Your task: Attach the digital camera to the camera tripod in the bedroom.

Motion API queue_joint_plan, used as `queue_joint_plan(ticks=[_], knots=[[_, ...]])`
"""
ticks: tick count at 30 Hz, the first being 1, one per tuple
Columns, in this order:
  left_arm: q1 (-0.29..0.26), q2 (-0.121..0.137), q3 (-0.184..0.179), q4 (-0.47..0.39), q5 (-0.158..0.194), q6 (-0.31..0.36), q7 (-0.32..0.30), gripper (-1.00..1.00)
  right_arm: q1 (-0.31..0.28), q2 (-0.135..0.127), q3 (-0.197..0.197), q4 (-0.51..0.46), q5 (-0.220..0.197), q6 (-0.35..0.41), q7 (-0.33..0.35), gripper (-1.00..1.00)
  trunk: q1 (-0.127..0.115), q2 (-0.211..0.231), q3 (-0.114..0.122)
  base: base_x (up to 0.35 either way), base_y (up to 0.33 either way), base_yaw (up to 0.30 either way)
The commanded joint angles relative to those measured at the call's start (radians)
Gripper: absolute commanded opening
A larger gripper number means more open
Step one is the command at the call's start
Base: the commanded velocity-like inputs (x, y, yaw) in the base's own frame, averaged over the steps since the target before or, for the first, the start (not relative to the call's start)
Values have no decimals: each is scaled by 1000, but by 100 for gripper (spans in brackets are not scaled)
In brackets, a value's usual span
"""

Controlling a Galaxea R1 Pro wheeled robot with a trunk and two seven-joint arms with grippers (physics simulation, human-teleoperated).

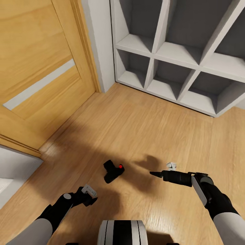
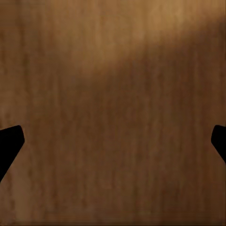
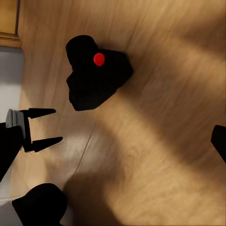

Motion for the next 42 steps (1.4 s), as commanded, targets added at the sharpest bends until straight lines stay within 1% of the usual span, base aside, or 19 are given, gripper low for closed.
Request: queue_joint_plan(ticks=[1,5,9,31,42], knots=[[0,1,-4,-2,-3,4,-2,100,0,0,-1,0,-3,6,-3,100,0,0,-1,15,67,0],[0,1,-4,-2,-3,2,-2,100,0,0,-1,0,-3,8,-19,100,0,0,-1,8,35,-19],[0,0,-4,-2,-3,4,-2,100,0,-1,-1,18,-3,8,-40,100,0,0,-1,2,10,-166],[0,1,-4,2,-6,1,-2,100,0,-2,-1,27,-3,6,-49,100,0,0,-1,0,1,-268],[0,1,-4,5,-6,-1,6,100,0,2,-1,28,-3,5,-60,100,0,0,-1,0,0,-42]])
